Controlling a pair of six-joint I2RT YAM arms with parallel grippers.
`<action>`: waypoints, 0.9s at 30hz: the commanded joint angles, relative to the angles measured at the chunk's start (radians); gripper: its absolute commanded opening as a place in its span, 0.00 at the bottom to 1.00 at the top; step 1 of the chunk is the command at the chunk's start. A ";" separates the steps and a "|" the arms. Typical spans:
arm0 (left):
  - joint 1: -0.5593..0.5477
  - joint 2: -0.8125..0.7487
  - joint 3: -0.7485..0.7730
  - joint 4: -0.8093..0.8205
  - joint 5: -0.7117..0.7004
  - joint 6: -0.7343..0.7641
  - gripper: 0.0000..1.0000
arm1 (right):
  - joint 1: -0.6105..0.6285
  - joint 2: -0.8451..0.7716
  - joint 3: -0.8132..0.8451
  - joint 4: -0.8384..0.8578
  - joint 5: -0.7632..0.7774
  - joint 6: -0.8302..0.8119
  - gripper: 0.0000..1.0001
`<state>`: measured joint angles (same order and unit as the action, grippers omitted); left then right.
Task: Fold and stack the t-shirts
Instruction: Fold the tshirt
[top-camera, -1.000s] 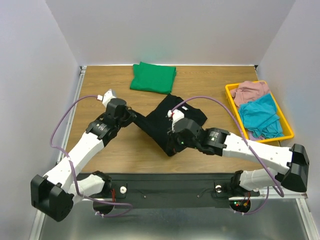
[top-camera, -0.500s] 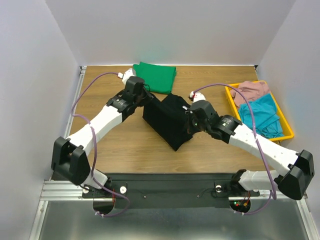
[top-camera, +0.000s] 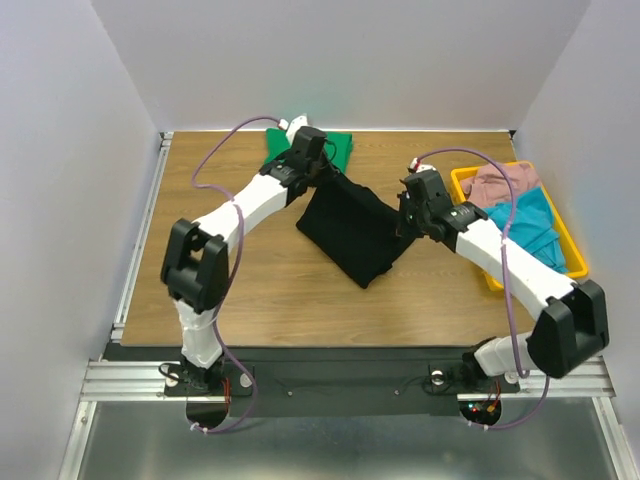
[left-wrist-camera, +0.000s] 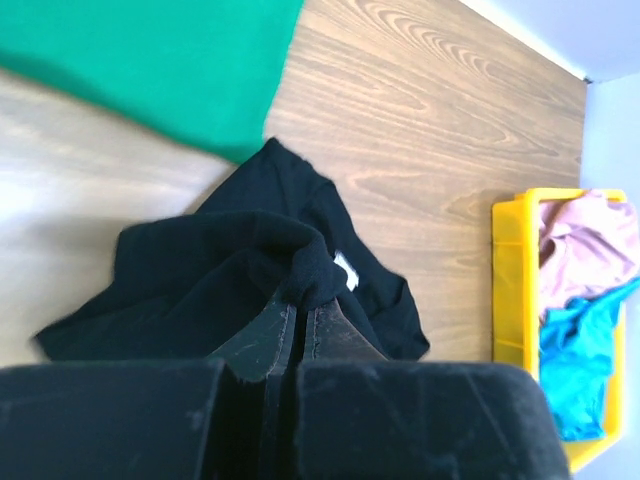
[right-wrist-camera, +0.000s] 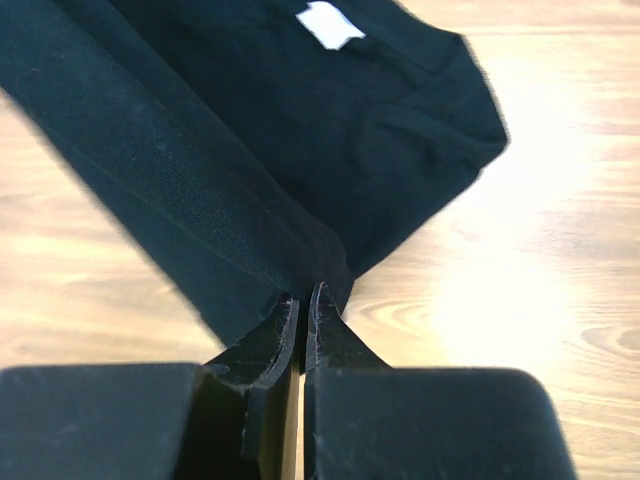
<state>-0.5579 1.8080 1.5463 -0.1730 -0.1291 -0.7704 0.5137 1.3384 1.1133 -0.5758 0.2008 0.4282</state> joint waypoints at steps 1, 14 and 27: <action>0.003 0.100 0.148 0.049 -0.043 0.059 0.00 | -0.072 0.062 0.039 -0.024 0.017 -0.023 0.00; -0.010 0.442 0.532 -0.013 -0.040 0.124 0.97 | -0.221 0.377 0.180 0.076 0.075 -0.074 0.76; -0.051 0.194 0.141 0.108 -0.026 0.200 0.98 | -0.199 0.178 0.007 0.224 -0.319 -0.069 1.00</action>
<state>-0.6003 2.1174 1.7779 -0.1551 -0.1684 -0.6052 0.2901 1.6344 1.2083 -0.4747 0.1314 0.3588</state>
